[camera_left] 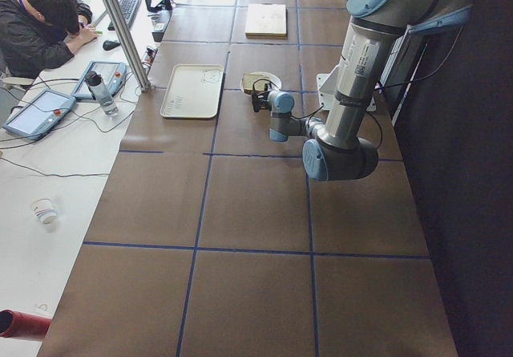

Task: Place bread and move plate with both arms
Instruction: 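Grip the plate rim with the left gripper, then slide the plate with the left gripper onto the bear tray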

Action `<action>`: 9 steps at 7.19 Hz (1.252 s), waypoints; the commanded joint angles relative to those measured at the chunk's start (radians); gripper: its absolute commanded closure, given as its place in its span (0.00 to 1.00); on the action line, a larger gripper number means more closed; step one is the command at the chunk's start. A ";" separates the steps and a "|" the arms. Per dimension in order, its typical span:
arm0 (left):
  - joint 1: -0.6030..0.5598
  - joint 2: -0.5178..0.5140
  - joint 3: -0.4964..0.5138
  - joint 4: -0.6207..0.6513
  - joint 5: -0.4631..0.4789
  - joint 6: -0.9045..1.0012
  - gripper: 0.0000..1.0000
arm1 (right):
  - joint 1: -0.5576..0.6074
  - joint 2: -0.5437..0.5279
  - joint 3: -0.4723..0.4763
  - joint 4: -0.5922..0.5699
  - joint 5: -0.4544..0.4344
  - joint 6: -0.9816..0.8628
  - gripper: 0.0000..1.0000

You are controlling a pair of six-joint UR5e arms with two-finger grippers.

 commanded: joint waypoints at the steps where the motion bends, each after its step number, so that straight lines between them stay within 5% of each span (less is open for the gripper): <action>1: -0.001 0.000 -0.003 -0.087 0.065 -0.109 1.00 | 0.000 0.000 0.000 -0.001 0.000 0.001 0.01; 4: -0.067 -0.037 0.034 -0.091 0.144 -0.215 1.00 | 0.000 0.003 -0.006 0.000 -0.001 0.001 0.01; 9: -0.239 -0.444 0.611 -0.083 0.143 -0.312 1.00 | 0.000 0.005 -0.012 0.000 -0.001 0.000 0.01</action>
